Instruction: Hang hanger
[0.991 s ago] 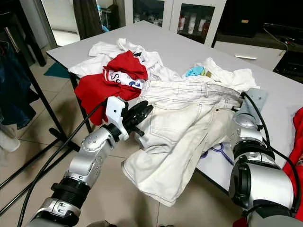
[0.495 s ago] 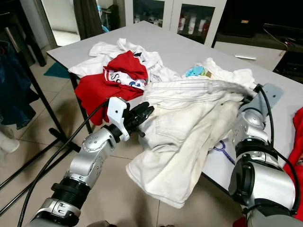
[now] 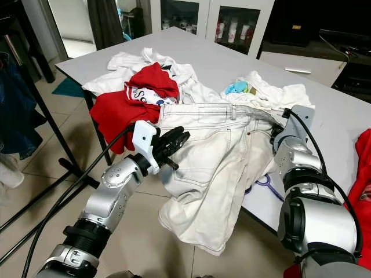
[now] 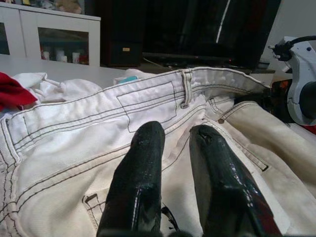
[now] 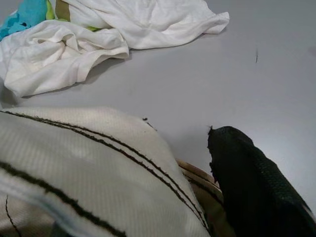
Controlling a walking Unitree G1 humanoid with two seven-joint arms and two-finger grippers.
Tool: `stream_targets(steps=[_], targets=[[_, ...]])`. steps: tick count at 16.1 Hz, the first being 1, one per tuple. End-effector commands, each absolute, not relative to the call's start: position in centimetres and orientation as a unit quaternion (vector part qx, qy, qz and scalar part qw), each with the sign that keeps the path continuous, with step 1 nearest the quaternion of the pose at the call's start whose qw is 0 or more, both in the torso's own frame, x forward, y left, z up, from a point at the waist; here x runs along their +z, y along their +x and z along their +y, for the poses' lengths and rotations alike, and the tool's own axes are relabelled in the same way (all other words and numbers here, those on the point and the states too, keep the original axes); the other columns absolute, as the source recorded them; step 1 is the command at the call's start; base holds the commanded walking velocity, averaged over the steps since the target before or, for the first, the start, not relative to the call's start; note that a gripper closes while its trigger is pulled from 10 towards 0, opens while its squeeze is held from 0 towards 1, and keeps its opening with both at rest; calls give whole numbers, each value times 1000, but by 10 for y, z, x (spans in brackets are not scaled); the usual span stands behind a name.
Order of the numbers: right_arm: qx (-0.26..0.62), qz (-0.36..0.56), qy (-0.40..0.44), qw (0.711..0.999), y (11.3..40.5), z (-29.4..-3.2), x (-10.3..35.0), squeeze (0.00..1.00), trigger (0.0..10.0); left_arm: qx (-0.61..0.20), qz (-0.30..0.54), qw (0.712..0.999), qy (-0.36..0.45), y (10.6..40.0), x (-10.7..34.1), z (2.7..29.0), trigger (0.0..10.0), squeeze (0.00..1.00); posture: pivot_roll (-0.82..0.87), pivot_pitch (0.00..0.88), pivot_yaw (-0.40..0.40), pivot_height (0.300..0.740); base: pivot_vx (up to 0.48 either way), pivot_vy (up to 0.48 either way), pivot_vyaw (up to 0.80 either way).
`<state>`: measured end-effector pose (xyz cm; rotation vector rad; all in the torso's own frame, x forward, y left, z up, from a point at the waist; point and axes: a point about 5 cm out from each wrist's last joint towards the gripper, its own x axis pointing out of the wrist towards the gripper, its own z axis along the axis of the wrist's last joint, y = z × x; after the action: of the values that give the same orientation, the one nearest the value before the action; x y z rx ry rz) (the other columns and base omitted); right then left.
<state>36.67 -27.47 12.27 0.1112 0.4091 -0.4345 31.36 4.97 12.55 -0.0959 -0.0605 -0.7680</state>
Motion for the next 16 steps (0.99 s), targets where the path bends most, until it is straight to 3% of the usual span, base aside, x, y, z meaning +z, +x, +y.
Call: stream_targets(steps=[1, 11, 12, 13, 14, 16], targets=[[-208, 213, 57, 953, 365, -273, 118, 0, 10000, -375, -33, 925, -42, 313, 128, 48, 10000, 0, 1, 0, -34, 740, 0, 0, 0], [-208, 213, 57, 953, 365, -273, 118, 0, 10000, -375, -33, 925, -42, 313, 128, 48, 10000, 0, 1, 0, -34, 740, 0, 0, 0], [-134, 215, -25, 967, 369, -270, 127, 333, 10000, -377, -25, 925, -43, 311, 125, 46, 10000, 0, -16, 0, -30, 740, 0, 0, 0], [-94, 209, -69, 971, 371, -267, 134, 333, 10000, -379, -21, 924, -44, 310, 124, 44, 10000, 0, -16, 0, -30, 740, 0, 0, 0], [-61, 193, -109, 973, 374, -262, 143, 0, 10000, -382, -13, 923, -45, 309, 122, 42, 10000, 0, -16, 0, -30, 740, 0, 0, 0], [-51, 177, -110, 977, 375, -258, 146, 0, 10000, -379, -7, 924, -40, 308, 122, 45, 10000, 0, -13, 0, -26, 740, 0, 0, 0]])
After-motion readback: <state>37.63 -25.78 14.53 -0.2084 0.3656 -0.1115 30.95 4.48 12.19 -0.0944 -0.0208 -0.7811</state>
